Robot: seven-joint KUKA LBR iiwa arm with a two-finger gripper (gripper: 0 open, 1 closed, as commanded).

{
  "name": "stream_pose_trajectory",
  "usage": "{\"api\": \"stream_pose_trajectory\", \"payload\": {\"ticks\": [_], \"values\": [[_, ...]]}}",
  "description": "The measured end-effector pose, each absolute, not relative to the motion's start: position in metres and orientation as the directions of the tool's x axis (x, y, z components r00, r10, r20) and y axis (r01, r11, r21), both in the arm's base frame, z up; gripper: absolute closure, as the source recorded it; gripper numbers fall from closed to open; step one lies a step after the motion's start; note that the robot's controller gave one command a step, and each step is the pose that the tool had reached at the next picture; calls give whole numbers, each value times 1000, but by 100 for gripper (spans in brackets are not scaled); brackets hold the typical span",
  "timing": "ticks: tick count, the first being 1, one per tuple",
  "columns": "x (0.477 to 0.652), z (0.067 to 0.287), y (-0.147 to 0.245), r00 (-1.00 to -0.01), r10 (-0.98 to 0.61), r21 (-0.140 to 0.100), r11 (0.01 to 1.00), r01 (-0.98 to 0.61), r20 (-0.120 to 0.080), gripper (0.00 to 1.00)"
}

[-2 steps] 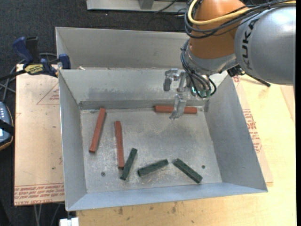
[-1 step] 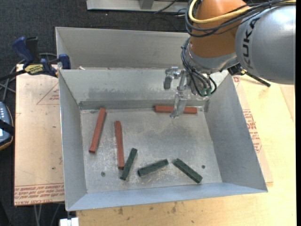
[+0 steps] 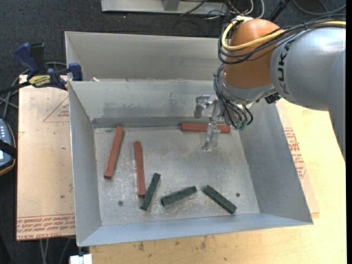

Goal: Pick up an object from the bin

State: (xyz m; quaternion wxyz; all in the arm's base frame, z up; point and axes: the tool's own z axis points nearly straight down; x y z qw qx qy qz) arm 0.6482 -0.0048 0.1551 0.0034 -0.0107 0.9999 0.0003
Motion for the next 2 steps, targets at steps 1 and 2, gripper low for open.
{"api": "stream_pose_trajectory", "payload": {"ticks": [1, 2], "values": [[647, 149, -34, -999, -40, 1, 999, -40, 1, 0], [656, 126, -18, -989, 148, 2, 989, 148, -4, 0]]}}
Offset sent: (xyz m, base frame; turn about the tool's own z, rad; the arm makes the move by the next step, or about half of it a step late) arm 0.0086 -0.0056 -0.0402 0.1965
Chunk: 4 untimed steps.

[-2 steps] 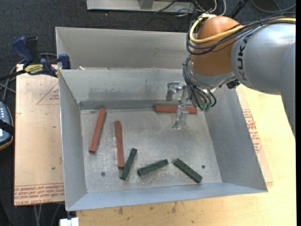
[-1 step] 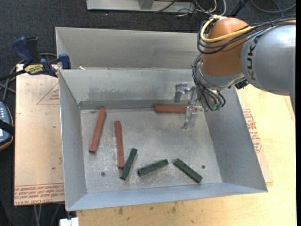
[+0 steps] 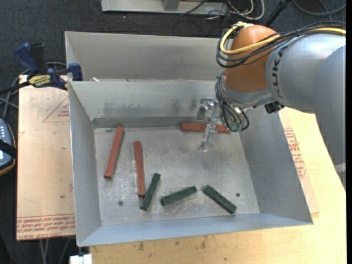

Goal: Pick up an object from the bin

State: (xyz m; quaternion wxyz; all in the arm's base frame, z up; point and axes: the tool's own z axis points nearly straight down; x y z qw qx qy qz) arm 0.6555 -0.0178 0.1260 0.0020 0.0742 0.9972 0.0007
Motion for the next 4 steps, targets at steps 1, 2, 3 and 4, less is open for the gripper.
{"api": "stream_pose_trajectory", "payload": {"ticks": [1, 2, 3, 4], "values": [[654, 69, -34, -999, 45, 1, 999, 45, -4, 0], [658, 73, -27, -967, 253, 2, 967, 253, -8, 100], [658, 73, -27, -968, 252, 2, 968, 252, -8, 100], [659, 78, -26, -968, 251, 2, 968, 251, -4, 100]]}}
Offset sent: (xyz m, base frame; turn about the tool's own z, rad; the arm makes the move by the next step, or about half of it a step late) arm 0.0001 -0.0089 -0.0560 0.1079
